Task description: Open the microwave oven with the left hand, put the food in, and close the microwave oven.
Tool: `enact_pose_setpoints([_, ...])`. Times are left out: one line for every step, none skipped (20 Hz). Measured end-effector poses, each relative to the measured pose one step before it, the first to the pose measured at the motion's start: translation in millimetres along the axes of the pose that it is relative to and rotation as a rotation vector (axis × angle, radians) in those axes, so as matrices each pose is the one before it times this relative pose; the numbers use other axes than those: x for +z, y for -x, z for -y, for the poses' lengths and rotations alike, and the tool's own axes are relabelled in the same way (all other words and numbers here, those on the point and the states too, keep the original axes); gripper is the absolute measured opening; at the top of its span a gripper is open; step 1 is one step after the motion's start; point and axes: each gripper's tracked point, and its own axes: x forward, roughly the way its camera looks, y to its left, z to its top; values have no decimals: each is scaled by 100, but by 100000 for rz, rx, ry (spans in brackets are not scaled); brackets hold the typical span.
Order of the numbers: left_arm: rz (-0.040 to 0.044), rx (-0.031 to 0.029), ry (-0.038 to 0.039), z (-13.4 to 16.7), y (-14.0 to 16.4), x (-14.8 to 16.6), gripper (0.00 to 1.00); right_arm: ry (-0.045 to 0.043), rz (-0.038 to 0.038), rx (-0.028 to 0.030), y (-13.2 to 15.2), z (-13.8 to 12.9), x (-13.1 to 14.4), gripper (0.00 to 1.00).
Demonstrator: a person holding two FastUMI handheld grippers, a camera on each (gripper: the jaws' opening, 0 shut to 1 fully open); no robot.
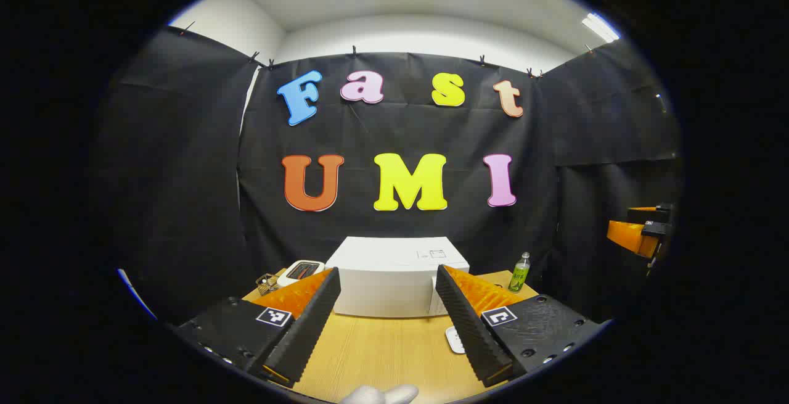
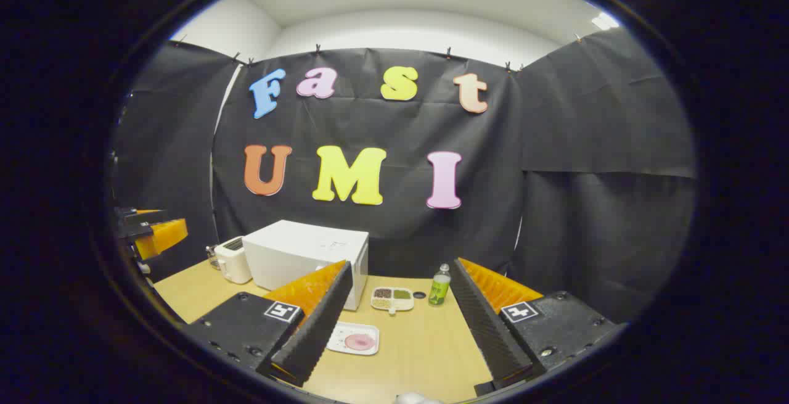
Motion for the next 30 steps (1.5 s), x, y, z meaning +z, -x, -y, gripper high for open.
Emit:
enact_pose_setpoints([-360,-816,-69,203,-187,-184,96,563,-396,-510,-173,170,-126,100])
enact_pose_setpoints([-221,-133,-927,147,-145,-67,96,831,36,-872,-24,234,-125,96])
enact_pose_setpoints([525,419,-1292,-223,-82,115,96,577,-234,-682,-131,160,-24,96])
enact_pose_setpoints([597,358,-1336,-177,-66,90,96,-98,705,-111,81,-24,144,100])
enact_pose_setpoints([454,-13,-932,10,-125,54,96,-527,1426,-133,14,-17,418,96])
enact_pose_setpoints([507,-253,-447,67,-66,-26,96,57,204,-409,-73,155,160,100])
enact_pose_setpoints([142,-101,-146,180,-58,-83,96,41,-190,-296,-55,123,-412,100])
enact_pose_setpoints([-258,-255,64,48,-54,-114,96,-358,-18,254,9,-53,83,100])
enact_pose_setpoints([-290,-62,-89,121,-99,-60,96,-161,229,338,-13,-149,148,100])
enact_pose_setpoints([100,275,-88,-120,-64,78,96,330,212,519,-27,-110,97,100])
enact_pose_setpoints([602,453,15,-27,-22,183,95,631,10,196,-207,-35,-15,100])
enact_pose_setpoints([140,434,71,-86,-170,-4,95,602,-386,494,-131,-60,-59,96])
enact_pose_setpoints([238,273,209,-25,-200,-87,95,309,-203,527,-116,-116,-72,100])
enact_pose_setpoints([95,-117,118,127,-219,-191,100,93,78,350,-78,-51,103,100])
enact_pose_setpoints([-167,325,8,118,-343,-348,95,-17,-328,131,-112,91,2,100])
enact_pose_setpoints([-356,286,118,42,-475,-517,95,-319,-364,652,-129,-27,-93,100])
enact_pose_setpoints([44,-149,153,355,-620,-690,95,-761,30,767,-93,-18,-14,100])
enact_pose_setpoints([207,-608,595,591,-679,-644,95,-856,165,281,-74,168,153,100])
enact_pose_setpoints([119,-996,779,747,-839,-742,95,-477,-84,-268,-57,462,-27,100])
enact_pose_setpoints([-163,-1191,979,767,-979,-821,95,8,-504,-418,-50,503,-38,100])
enact_pose_setpoints([-128,-1466,901,927,-1022,-998,95,513,-268,-299,-97,482,33,100])
enact_pose_setpoints([103,-1477,30,1017,-1210,-871,96,635,-276,-206,-50,474,162,100])
enact_pose_setpoints([487,-857,-452,754,-1175,-998,96,348,-20,-411,-28,528,166,100])
enact_pose_setpoints([401,-1119,-1145,779,-1313,-821,96,28,67,-869,-36,680,265,100])
enact_pose_setpoints([265,-877,-745,767,-1541,-1058,96,113,-195,-905,-190,605,84,100])
enact_pose_setpoints([-532,-1302,-252,1038,-1506,-1332,96,127,-924,-859,-164,569,68,100])
enact_pose_setpoints([-324,-250,-653,596,-1610,-1126,96,428,-1054,-612,-121,448,-186,100])
enact_pose_setpoints([-2001,-165,-786,530,-1717,-1501,96,1209,-826,-1068,-137,509,15,100])
enact_pose_setpoints([-2732,234,-993,437,-1626,-1663,96,1242,-894,-947,-281,539,-64,100])
enact_pose_setpoints([-1747,-302,-247,589,-1870,-1253,96,1141,-929,-395,-266,209,-187,100])
